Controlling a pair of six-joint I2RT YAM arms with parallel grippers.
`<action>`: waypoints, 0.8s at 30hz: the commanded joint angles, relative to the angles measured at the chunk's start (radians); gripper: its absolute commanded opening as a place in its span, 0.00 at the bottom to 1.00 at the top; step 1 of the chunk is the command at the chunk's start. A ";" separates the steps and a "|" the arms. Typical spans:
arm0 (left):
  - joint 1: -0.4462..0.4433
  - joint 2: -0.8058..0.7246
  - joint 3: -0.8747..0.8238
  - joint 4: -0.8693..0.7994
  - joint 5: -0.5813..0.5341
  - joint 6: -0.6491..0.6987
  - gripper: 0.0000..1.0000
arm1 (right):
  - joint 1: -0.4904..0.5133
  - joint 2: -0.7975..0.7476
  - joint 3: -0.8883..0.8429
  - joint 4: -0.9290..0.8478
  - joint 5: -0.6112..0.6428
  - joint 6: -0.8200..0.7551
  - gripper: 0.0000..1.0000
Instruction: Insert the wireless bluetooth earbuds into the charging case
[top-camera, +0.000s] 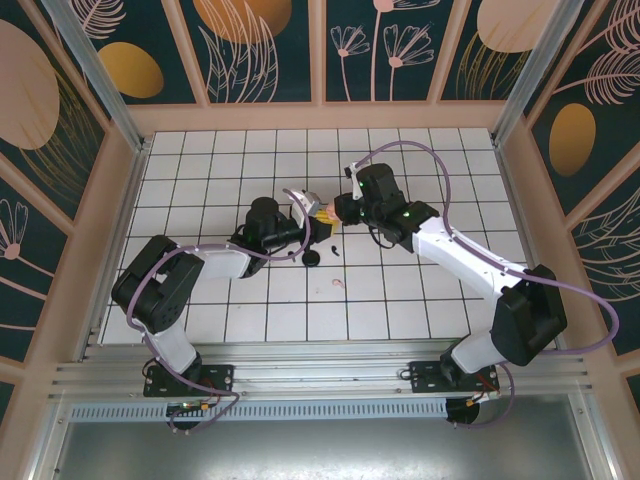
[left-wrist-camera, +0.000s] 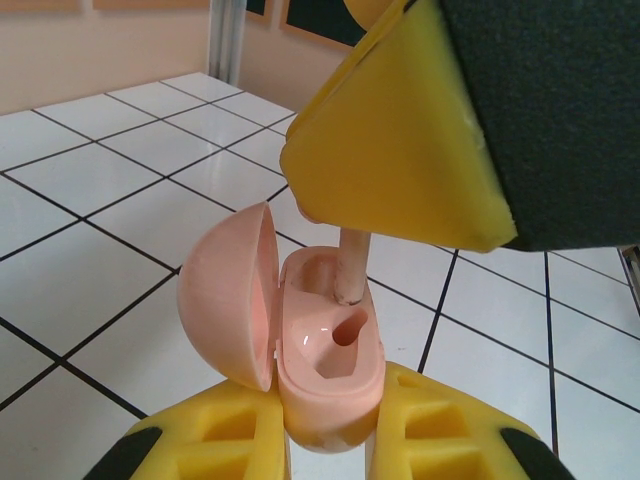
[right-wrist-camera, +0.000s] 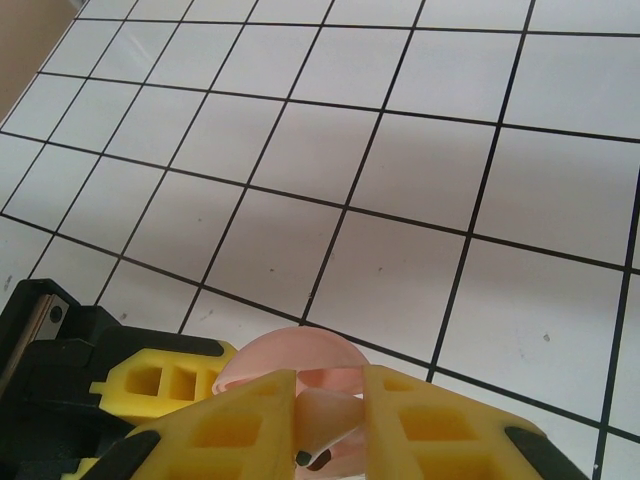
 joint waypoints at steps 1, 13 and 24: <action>-0.005 -0.028 0.022 0.045 0.017 0.000 0.12 | 0.013 0.010 0.003 0.009 0.046 -0.008 0.22; -0.005 -0.060 0.024 0.048 0.018 0.001 0.12 | 0.013 0.022 -0.001 0.005 0.036 -0.006 0.22; -0.004 -0.060 0.030 0.042 0.016 0.003 0.12 | 0.013 0.016 0.004 -0.006 0.006 0.007 0.27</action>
